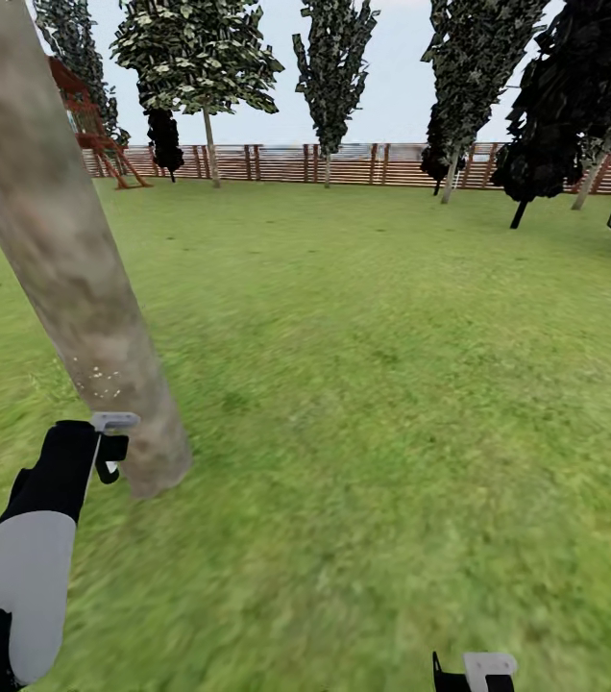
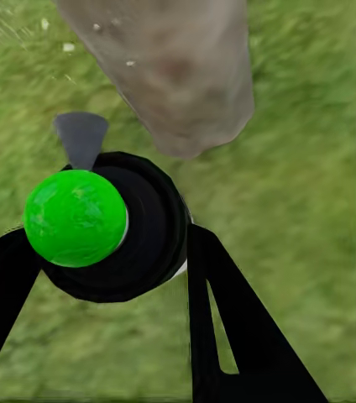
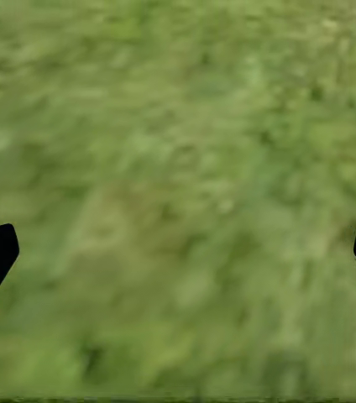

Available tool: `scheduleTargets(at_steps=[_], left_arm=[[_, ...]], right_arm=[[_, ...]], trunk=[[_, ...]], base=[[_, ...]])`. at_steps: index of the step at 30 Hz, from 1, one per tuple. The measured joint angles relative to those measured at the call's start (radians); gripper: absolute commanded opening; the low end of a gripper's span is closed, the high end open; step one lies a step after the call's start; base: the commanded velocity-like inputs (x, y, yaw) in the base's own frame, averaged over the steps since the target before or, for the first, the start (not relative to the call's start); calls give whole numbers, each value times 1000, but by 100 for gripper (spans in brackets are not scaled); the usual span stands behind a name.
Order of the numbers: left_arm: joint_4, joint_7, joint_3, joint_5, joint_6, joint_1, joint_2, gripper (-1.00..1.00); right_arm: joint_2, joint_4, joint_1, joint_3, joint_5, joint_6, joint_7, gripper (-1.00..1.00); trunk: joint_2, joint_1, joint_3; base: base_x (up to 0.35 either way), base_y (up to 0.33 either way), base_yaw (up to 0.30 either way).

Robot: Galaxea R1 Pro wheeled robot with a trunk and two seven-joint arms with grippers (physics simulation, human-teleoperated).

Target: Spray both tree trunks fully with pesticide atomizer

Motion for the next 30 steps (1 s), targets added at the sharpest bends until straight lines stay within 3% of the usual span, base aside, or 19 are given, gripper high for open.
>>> scheduleTargets(at_steps=[3, 7, 13, 21, 24, 30], left_arm=[[2, 4, 3, -7, 0, 2, 9, -100], [4, 6, 2, -4, 0, 59, 12, -100], [-7, 8, -1, 0, 1, 76, -1, -100], [-11, 10, 2, -7, 1, 78, 1, -100], [-4, 12, 4, -2, -5, 122, 4, -100], [-4, 13, 5, 2, -11, 136, -5, -100]], right_arm=[[1, -1, 0, 0, -1, 0, 0, 100], [2, -1, 0, 0, -1, 0, 0, 100], [2, -2, 0, 0, -1, 0, 0, 100], [0, 0, 0, -1, 0, 0, -1, 100], [0, 0, 0, 0, 0, 0, -1, 100], [1, 0, 0, 0, 0, 0, -1, 100]], trunk=[[0, 0, 0], [0, 0, 0], [0, 0, 0], [0, 0, 0], [0, 0, 0], [0, 0, 0]], base=[[-261, -140, 123], [-81, -35, 258], [0, -1, 144], [289, 0, 2], [336, 0, 2], [174, 0, 211]])
